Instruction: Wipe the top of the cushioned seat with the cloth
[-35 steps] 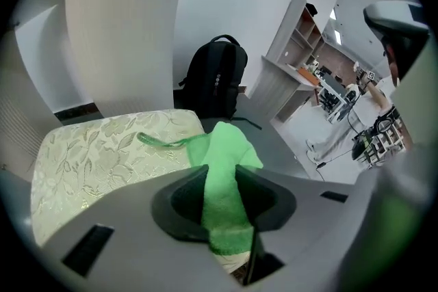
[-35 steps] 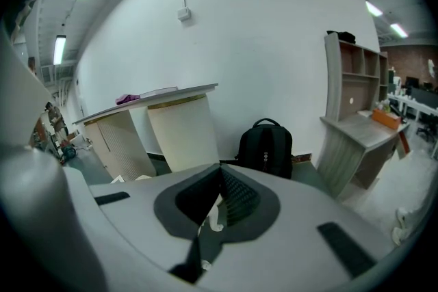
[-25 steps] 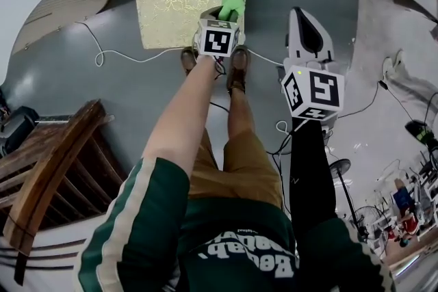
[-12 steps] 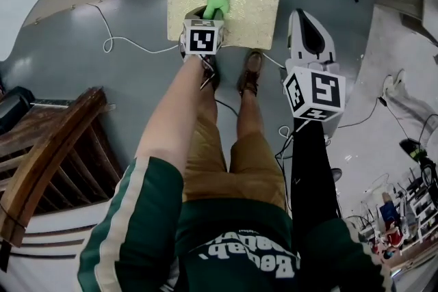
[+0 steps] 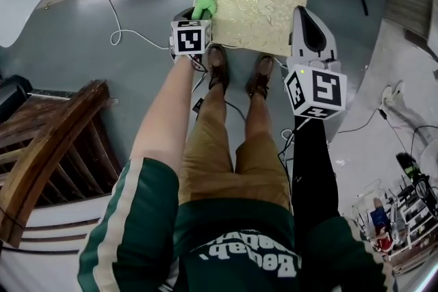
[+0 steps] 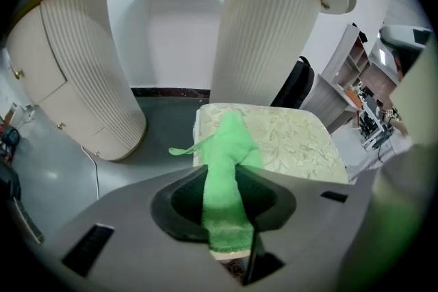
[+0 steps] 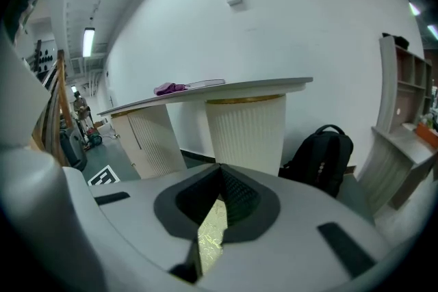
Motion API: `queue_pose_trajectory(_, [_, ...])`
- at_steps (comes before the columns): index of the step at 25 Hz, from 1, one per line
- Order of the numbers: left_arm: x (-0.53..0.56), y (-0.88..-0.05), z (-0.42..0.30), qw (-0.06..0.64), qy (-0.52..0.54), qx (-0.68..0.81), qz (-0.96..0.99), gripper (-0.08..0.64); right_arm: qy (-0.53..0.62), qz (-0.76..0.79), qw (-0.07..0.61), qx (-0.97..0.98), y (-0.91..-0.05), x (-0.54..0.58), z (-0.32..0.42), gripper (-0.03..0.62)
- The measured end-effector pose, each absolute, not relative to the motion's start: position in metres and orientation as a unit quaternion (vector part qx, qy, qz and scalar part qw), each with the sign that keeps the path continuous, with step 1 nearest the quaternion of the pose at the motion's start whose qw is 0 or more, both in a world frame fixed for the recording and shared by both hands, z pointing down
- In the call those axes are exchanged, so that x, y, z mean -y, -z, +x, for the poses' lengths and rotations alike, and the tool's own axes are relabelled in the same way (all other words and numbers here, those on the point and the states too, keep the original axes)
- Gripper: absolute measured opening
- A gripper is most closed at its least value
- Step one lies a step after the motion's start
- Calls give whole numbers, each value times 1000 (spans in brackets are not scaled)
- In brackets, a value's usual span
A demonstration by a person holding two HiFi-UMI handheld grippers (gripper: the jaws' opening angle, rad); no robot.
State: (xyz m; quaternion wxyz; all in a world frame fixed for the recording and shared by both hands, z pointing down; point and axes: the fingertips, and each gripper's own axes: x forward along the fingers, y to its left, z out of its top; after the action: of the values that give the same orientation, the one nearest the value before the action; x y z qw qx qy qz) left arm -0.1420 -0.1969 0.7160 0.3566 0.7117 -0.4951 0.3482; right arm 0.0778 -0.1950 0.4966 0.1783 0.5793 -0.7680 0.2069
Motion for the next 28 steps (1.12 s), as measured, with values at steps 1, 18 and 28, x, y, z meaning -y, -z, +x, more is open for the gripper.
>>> queue_pose_trajectory(1, [197,-717,-150,362,-347,501,705,123,-206,578,179,769,-495,197,73,8])
queue_pose_trajectory(18, [180,-694,-185,323,-353,510,715,123,-194,583,174,769,-486,191,60,8])
queue_pose_trajectory(28, [143,-633,-59,301,-286,466,782,123,-195,608,164,752,-479,158,119,8])
